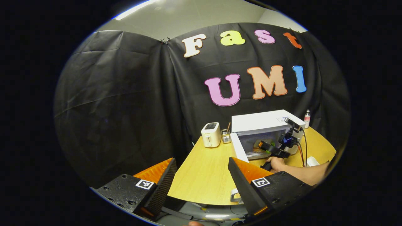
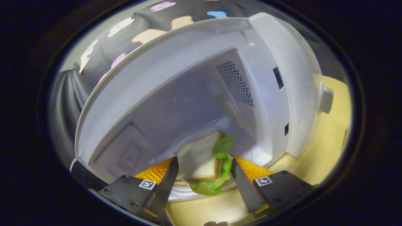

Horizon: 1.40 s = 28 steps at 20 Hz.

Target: Open the microwave oven with the left hand, put the food in, and close the microwave oven.

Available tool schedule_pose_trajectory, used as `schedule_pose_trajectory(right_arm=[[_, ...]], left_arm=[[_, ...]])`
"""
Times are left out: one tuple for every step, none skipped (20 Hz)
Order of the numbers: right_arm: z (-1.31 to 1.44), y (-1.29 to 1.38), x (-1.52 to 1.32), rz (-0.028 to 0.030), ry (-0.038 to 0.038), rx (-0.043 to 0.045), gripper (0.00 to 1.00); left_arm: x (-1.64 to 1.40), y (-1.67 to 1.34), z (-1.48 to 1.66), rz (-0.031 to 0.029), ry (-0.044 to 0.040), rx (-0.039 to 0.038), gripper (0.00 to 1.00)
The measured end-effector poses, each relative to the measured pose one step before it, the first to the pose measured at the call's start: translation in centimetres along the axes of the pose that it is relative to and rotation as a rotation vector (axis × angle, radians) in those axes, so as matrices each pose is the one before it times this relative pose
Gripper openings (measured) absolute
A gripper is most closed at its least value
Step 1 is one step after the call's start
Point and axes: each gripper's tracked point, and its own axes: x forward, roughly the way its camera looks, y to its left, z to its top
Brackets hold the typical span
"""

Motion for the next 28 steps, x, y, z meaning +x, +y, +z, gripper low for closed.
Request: schedule_pose_trajectory(right_arm=[[0.228, 0.056, -0.108, 0.00858, -0.00136, -0.02438, 0.98], [0.249, 0.061, -0.265, 0.01205, -0.00172, -0.02020, 0.98], [0.305, 0.034, -0.368, 0.00897, -0.00181, -0.01746, 0.98], [0.313, 0.110, -0.586, 0.01915, -0.00223, -0.01891, 0.98], [0.105, 0.008, -0.589, 0.01187, 0.00358, -0.01989, 0.98], [-0.132, 0.189, -0.729, 0.02574, 0.00620, -0.02179, 0.98], [-0.025, 0.371, -0.759, 0.02714, 0.00637, -0.02955, 0.99], [-0.023, 0.202, -0.671, 0.02022, -0.00160, -0.03666, 0.89], [0.377, 0.195, -0.895, 0.01728, -0.00948, -0.02349, 0.92], [0.411, 0.306, -1.251, 0.01749, -0.00407, -0.02239, 0.99], [0.695, 0.110, -1.189, 0.01844, -0.01097, -0.01266, 0.99], [0.747, 0.293, -1.277, 0.02526, -0.00914, -0.01559, 0.99], [0.665, 0.085, -1.045, 0.02619, -0.00564, -0.01854, 0.91], [0.679, 0.347, -1.149, 0.03301, -0.00128, -0.02398, 0.91], [0.854, 0.068, -1.373, 0.02262, -0.00136, -0.03550, 0.99], [1.103, 0.029, -1.632, 0.02793, -0.01196, -0.03510, 0.99], [1.046, -0.163, -1.503, 0.00879, -0.01488, -0.03639, 0.99], [1.106, -0.091, -1.657, 0.01235, -0.01849, -0.02128, 0.99], [1.065, -0.108, -1.615, 0.00533, -0.01292, -0.00511, 1.00], [0.779, -0.310, -1.778, -0.00138, -0.01011, 0.00907, 1.00], [0.851, -0.216, -1.585, -0.00518, -0.00719, 0.01563, 0.99], [0.772, -0.235, -1.369, -0.00719, -0.00795, 0.01560, 0.99], [0.824, -0.323, -1.355, -0.00969, -0.00902, 0.00979, 0.99], [0.824, -0.366, -1.387, -0.00856, -0.00943, 0.00537, 0.99], [0.591, -0.284, -1.265, -0.00870, -0.00056, 0.01079, 0.99], [0.414, 0.087, -1.349, -0.00062, 0.00286, 0.01312, 0.99], [0.509, -0.069, -1.242, -0.00609, -0.00024, 0.00119, 0.99], [0.748, -0.160, -1.335, -0.00185, -0.00762, -0.00649, 0.91]], left_arm=[[-0.016, -0.060, -0.006, -0.00187, -0.00025, -0.00166, 0.97], [-0.045, -0.081, 0.047, -0.00276, -0.00423, -0.00309, 0.97], [-0.058, -0.077, 0.122, -0.00280, -0.00491, -0.00344, 0.97], [-0.158, -0.023, -0.103, -0.00241, -0.00443, -0.00366, 0.97], [-0.070, -0.014, 0.005, -0.00290, -0.00494, -0.00484, 0.97], [-0.010, -0.048, -0.037, -0.00472, -0.00341, -0.00655, 0.97], [0.011, -0.115, -0.117, -0.00474, -0.00283, -0.00717, 0.97], [0.153, 0.006, -0.219, -0.00528, -0.00036, -0.00602, 0.97], [0.036, 0.042, -0.182, -0.00427, -0.00282, -0.00613, 0.97], [0.138, -0.076, 0.023, -0.00566, -0.00460, -0.00743, 0.97], [0.030, 0.107, -0.021, -0.00327, -0.00430, -0.00798, 0.97], [-0.034, 0.165, -0.066, -0.00382, -0.00672, -0.00578, 0.98], [0.024, 0.178, -0.063, -0.00212, -0.00641, -0.00062, 0.98], [-0.113, 0.310, -0.328, 0.00127, -0.00133, 0.00232, 0.98], [-0.254, 0.399, -0.292, 0.00291, -0.00375, -0.00016, 0.98], [-0.180, 0.363, -0.249, 0.00318, -0.00317, -0.00400, 1.00], [-0.144, 0.345, -0.436, 0.00410, 0.00109, -0.00548, 0.98], [-0.164, 0.381, -0.502, 0.00406, 0.00251, -0.00375, 0.98], [-0.174, 0.361, -0.578, 0.00317, 0.00424, -0.00279, 0.98], [-0.038, 0.295, -0.577, 0.00018, 0.00340, 0.00232, 0.98], [-0.043, 0.265, -0.729, 0.00057, 0.00707, 0.00229, 0.98], [0.076, 0.211, -0.497, -0.00368, 0.00191, 0.00109, 1.00], [0.078, 0.140, -0.610, -0.00332, 0.00304, -0.00446, 0.98], [0.064, -0.186, -0.745, -0.01540, 0.01052, -0.00954, 0.98], [0.023, -0.331, -0.804, -0.01939, 0.01397, -0.01528, 0.97], [0.242, -0.287, -0.563, -0.02200, 0.00459, -0.01892, 0.95], [-0.106, -0.308, -0.544, -0.01889, 0.00882, -0.01980, 0.93], [0.567, 0.637, -0.418, 0.02592, -0.00630, -0.01149, 0.71]])
